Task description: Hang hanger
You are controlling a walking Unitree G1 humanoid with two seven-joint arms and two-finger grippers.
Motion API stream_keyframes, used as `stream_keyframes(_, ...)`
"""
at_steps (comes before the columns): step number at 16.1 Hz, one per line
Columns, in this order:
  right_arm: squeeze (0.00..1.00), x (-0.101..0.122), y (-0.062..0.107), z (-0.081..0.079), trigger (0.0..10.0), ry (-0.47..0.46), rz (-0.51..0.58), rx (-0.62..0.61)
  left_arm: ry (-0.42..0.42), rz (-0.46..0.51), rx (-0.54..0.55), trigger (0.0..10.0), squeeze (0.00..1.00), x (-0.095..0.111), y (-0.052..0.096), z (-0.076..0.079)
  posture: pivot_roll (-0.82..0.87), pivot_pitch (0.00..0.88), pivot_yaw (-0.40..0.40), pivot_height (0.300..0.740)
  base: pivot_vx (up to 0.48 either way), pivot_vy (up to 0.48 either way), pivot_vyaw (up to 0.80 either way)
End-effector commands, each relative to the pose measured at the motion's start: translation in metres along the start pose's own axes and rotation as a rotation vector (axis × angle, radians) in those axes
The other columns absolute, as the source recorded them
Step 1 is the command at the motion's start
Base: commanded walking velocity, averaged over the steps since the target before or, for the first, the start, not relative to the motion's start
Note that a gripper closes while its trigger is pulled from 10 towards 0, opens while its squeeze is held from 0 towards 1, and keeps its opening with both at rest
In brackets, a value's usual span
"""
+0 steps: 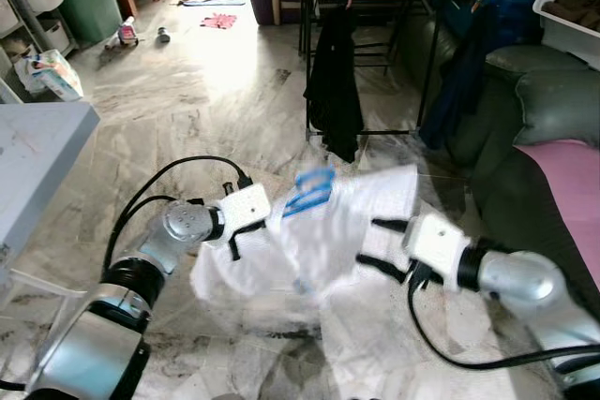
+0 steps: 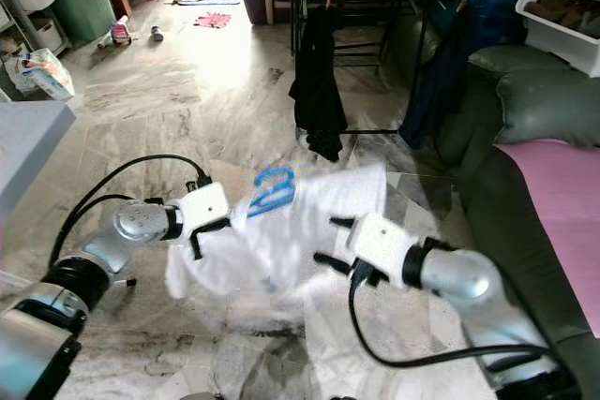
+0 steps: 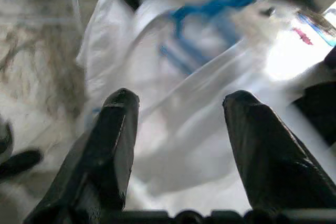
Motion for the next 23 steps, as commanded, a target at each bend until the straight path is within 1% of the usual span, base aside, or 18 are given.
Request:
stream_keyframes(1, 1.00, 0.014, 0.006, 0.014, 10.0, 0.035, 0.052, -0.032, -0.091, 0.047, -0.005, 0.0, 0.00, 0.014, 0.001, -0.009, -0.03, 0.033, 0.022, 0.740, 0.000, 0.000, 0.00)
stream_keyframes(2, 1.00, 0.014, 0.007, 0.016, 10.0, 0.043, 0.049, -0.035, -0.102, 0.053, -0.009, 0.0, 0.00, 0.014, 0.001, -0.008, -0.04, 0.028, 0.021, 0.740, 0.000, 0.000, 0.00)
stream_keyframes(4, 1.00, 0.012, 0.011, 0.024, 10.0, 0.054, 0.038, -0.040, -0.151, 0.095, -0.022, 0.0, 0.00, 0.020, -0.002, -0.004, -0.03, 0.026, 0.020, 0.740, 0.000, 0.000, 0.00)
stream_keyframes(5, 1.00, 0.012, 0.011, 0.024, 10.0, 0.054, 0.038, -0.040, -0.151, 0.095, -0.022, 0.0, 0.00, 0.020, -0.002, -0.004, -0.03, 0.026, 0.020, 0.740, 0.000, 0.000, 0.00)
stream_keyframes(6, 1.00, 0.008, 0.013, 0.026, 10.0, 0.050, 0.015, -0.027, -0.166, 0.133, -0.018, 0.0, 0.00, 0.027, -0.004, -0.003, -0.03, 0.025, 0.019, 0.740, 0.000, 0.000, 0.00)
stream_keyframes(9, 1.00, 0.001, 0.014, 0.019, 10.0, 0.043, -0.038, 0.055, -0.198, 0.192, -0.020, 0.0, 0.00, 0.039, -0.007, -0.001, -0.03, 0.021, 0.024, 0.740, 0.000, 0.000, 0.00)
stream_keyframes(10, 0.77, -0.001, 0.014, 0.018, 10.0, 0.058, -0.051, 0.085, -0.212, 0.206, -0.028, 0.0, 0.00, 0.041, -0.008, 0.000, -0.03, 0.022, 0.030, 0.740, 0.000, 0.000, 0.00)
stream_keyframes(11, 0.25, -0.002, 0.015, 0.018, 10.0, 0.068, -0.059, 0.096, -0.220, 0.208, -0.032, 0.0, 0.00, 0.042, -0.009, 0.001, -0.03, 0.022, 0.032, 0.740, 0.000, 0.000, 0.00)
stream_keyframes(12, 0.00, -0.004, 0.016, 0.020, 10.0, 0.090, -0.078, 0.106, -0.234, 0.211, -0.040, 0.0, 0.00, 0.043, -0.009, 0.001, -0.03, 0.021, 0.036, 0.740, 0.000, 0.000, 0.00)
stream_keyframes(13, 0.00, -0.006, 0.017, 0.021, 10.0, 0.109, -0.097, 0.116, -0.245, 0.213, -0.047, 0.0, 0.00, 0.043, -0.009, 0.002, -0.03, 0.021, 0.036, 0.740, 0.000, 0.000, 0.00)
stream_keyframes(14, 0.00, -0.011, 0.018, 0.024, 9.0, 0.146, -0.129, 0.131, -0.259, 0.217, -0.052, 0.0, 0.00, 0.045, -0.010, 0.002, -0.03, 0.020, 0.042, 0.740, 0.000, 0.000, 0.00)
stream_keyframes(15, 0.00, -0.015, 0.018, 0.028, 1.5, 0.176, -0.159, 0.132, -0.267, 0.218, -0.056, 0.0, 0.00, 0.047, -0.011, 0.001, -0.03, 0.019, 0.044, 0.740, 0.000, 0.000, 0.00)
stream_keyframes(16, 0.00, -0.018, 0.018, 0.030, 0.0, 0.185, -0.174, 0.130, -0.280, 0.225, -0.061, 0.0, 0.00, 0.049, -0.011, 0.002, -0.03, 0.019, 0.045, 0.740, 0.000, 0.000, 0.00)
stream_keyframes(18, 0.00, -0.021, 0.017, 0.032, 0.0, 0.191, -0.189, 0.133, -0.311, 0.243, -0.074, 0.0, 0.00, 0.052, -0.012, 0.003, -0.03, 0.019, 0.046, 0.740, 0.000, 0.000, 0.00)
stream_keyframes(20, 0.00, -0.023, 0.016, 0.034, 0.0, 0.184, -0.190, 0.136, -0.323, 0.263, -0.076, 0.0, 0.00, 0.056, -0.012, 0.004, -0.03, 0.018, 0.049, 0.740, 0.000, 0.000, 0.00)
stream_keyframes(21, 0.00, -0.027, 0.013, 0.037, 0.0, 0.193, -0.196, 0.151, -0.340, 0.279, -0.074, 0.0, 0.00, 0.058, -0.013, 0.005, -0.03, 0.016, 0.048, 0.740, 0.000, 0.000, 0.00)
stream_keyframes(23, 0.00, -0.030, 0.010, 0.038, 0.0, 0.195, -0.208, 0.164, -0.360, 0.286, -0.073, 0.0, 0.00, 0.059, -0.012, 0.006, -0.03, 0.016, 0.048, 0.740, 0.000, 0.000, 0.00)
Point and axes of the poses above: a point about 5 cm out from each wrist's last joint towards the gripper, its own y axis pointing back from the gripper into the wrist, its own x axis along the axis of the wrist's last joint, z = x × y, the point moved 2 cm from there along -y, pointing out of the wrist towards the gripper, and after that the axes turned 7 degrees about -y, right-handed, at the moved point
